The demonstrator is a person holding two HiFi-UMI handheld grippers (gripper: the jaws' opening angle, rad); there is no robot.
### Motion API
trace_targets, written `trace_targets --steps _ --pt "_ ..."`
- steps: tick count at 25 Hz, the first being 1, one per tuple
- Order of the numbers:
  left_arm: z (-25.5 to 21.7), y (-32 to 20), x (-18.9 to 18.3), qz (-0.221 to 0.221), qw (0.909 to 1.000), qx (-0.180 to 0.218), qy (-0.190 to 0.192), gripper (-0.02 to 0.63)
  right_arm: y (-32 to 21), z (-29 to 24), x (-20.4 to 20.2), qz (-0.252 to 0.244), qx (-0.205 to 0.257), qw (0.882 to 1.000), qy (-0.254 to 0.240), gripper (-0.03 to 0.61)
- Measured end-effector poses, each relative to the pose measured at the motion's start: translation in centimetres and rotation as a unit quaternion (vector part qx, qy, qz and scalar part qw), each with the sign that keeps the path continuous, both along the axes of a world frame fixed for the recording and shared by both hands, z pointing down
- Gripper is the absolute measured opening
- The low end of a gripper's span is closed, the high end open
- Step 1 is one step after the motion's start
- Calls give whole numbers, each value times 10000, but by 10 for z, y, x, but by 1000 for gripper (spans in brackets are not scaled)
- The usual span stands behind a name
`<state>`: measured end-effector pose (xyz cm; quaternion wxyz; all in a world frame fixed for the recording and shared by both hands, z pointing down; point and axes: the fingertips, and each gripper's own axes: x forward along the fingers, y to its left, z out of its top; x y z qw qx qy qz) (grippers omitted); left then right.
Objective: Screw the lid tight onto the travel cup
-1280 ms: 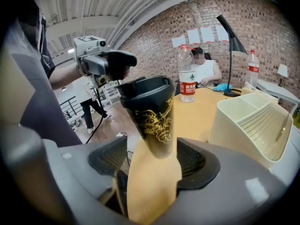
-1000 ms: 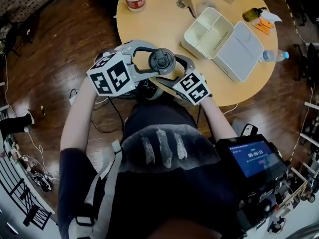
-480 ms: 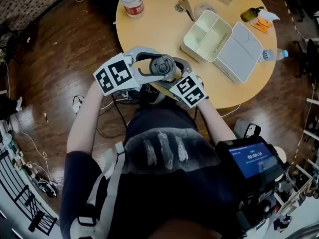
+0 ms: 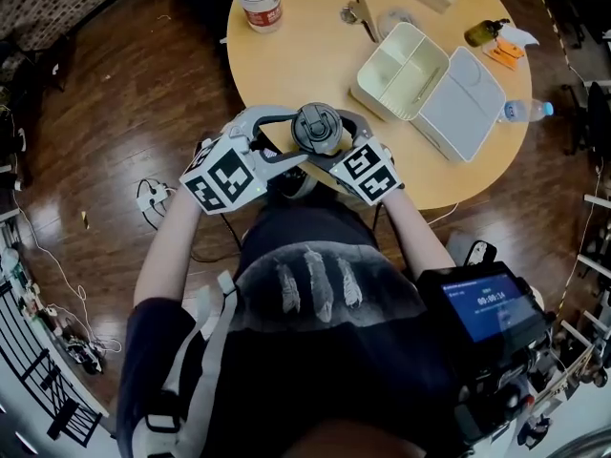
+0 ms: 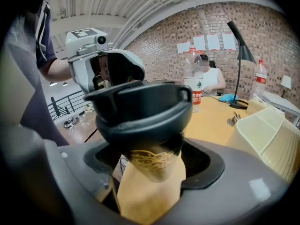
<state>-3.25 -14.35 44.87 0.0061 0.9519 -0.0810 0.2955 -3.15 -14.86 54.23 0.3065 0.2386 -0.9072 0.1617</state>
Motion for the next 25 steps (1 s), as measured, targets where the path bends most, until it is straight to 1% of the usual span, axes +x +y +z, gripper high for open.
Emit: trace_targets --steps 5,7,12,16,19,21,23,25 --pt "5 -2 7 -230 9995 139 145 267 0 2 -1 -10 -10 10000 -8 399" --pt "6 -3 7 -381 9990 122 213 266 0 2 -1 -29 -13 10000 5 399" --pt "7 -1 5 -1107 9930 162 373 265 1 2 -2 -35 5 10000 19 399" --pt "8 0 6 -1536 9873 180 354 265 2 3 -1 -39 20 10000 6 399" --pt "8 2 7 -1575 9869 118 317 265 2 3 0 -26 18 10000 4 399" --pt "1 3 4 -1507 9878 8 394 267 2 2 0 -5 13 10000 6 399" --pt "-9 -1 -6 -1527 9872 -77 451 267 2 2 -2 -8 14 10000 9 399" --pt "-9 -5 -12 -1435 9890 -153 328 267 2 1 -4 -25 13 10000 6 399"
